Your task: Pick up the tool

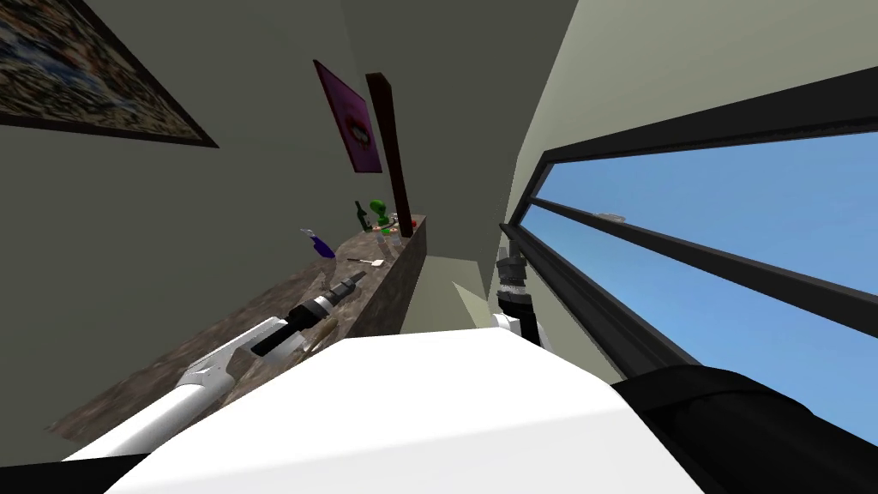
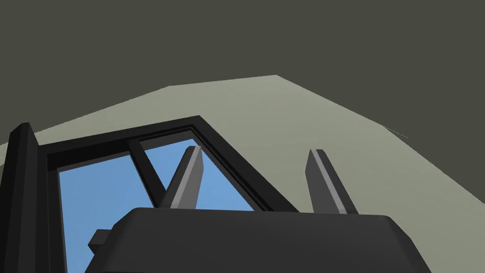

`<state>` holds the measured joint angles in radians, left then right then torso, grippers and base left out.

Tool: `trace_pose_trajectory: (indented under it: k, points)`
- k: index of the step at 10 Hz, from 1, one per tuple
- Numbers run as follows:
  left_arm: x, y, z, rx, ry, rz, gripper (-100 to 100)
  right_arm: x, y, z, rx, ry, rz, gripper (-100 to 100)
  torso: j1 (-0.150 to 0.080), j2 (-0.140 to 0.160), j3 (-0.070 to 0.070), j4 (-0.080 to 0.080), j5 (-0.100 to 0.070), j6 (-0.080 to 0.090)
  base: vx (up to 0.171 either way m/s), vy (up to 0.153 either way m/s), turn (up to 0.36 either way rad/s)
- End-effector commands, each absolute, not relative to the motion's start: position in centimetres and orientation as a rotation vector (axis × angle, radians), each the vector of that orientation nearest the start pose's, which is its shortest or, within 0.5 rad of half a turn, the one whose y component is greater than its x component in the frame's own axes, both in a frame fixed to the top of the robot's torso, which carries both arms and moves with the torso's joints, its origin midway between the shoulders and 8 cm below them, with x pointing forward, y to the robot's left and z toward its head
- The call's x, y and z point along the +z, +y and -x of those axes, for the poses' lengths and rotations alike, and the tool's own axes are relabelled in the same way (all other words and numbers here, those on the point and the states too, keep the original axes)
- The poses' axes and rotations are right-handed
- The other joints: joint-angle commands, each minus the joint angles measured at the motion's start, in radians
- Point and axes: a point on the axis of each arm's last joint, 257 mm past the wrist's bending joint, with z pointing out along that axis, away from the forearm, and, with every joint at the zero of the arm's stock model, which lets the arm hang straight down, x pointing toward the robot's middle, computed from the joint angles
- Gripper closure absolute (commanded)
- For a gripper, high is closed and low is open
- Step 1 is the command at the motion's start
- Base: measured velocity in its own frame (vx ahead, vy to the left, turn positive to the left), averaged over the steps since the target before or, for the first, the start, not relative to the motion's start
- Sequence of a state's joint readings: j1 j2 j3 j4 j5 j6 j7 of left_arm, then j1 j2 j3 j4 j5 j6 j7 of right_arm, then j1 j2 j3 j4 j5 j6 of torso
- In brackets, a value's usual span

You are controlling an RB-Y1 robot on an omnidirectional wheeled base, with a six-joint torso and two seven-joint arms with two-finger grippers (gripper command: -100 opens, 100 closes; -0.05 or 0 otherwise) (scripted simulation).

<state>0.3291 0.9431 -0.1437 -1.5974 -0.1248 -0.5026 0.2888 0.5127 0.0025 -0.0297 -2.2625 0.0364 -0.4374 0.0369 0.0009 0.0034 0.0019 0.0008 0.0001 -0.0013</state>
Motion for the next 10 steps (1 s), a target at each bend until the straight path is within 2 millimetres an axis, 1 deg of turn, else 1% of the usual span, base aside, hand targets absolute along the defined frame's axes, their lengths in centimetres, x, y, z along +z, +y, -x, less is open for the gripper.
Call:
trace_pose_trajectory:
  k: [1, 2, 4, 5, 7, 8, 10]
  points:
    - [-24.8, 36.9, -41.3, -0.956, 1.815, 0.425, -100, 0.0, -29.1, -35.5, 1.188, 0.7, -0.693, 0, 0.0, 0.0, 0.0, 0.0, 0.0, 0.0, -0.058, 0.038, -0.17]
    - [-24.7, 37.0, -41.3, -0.949, 1.821, 0.417, -100, 0.0, -29.1, -35.5, 1.189, 0.7, -0.692, 0, 0.001, 0.0, 0.0, 0.0, 0.0, 0.001, -0.058, 0.037, -0.095]
    - [-26.8, 38.7, -41.1, -0.877, 1.926, 0.384, -100, 0.0, -29.1, -35.5, 1.189, 0.7, -0.692, 0, 0.0, 0.001, 0.001, 0.0, 0.0, 0.001, -0.095, 0.023, -0.218]
    - [-26.6, 39.2, -41.1, -0.86, 1.937, 0.368, -100, 0.0, -29.1, -35.5, 1.189, 0.7, -0.692, 0, 0.0, 0.003, 0.002, 0.001, 0.0, 0.001, -0.099, 0.023, -0.089]
    - [-28.2, 41.2, -40.7, -0.782, 2.031, 0.332, -100, 0.0, -29.1, -35.5, 1.189, 0.7, -0.693, 0, 0.0, 0.003, 0.002, 0.001, 0.0, 0.0, -0.11, 0.034, -0.18]
    - [-28.1, 41.6, -40.7, -0.769, 2.042, 0.321, -100, 0.0, -29.1, -35.5, 1.189, 0.7, -0.692, 0, 0.002, 0.005, 0.003, 0.001, 0.0, 0.001, -0.116, 0.026, -0.105]
    - [-29.1, 43.8, -40.2, -0.689, 2.124, 0.283, -100, 0.0, -29.1, -35.5, 1.189, 0.7, -0.693, 0, -0.001, 0.004, 0.002, 0.001, 0.0, 0.0, -0.133, -0.003, -0.169]
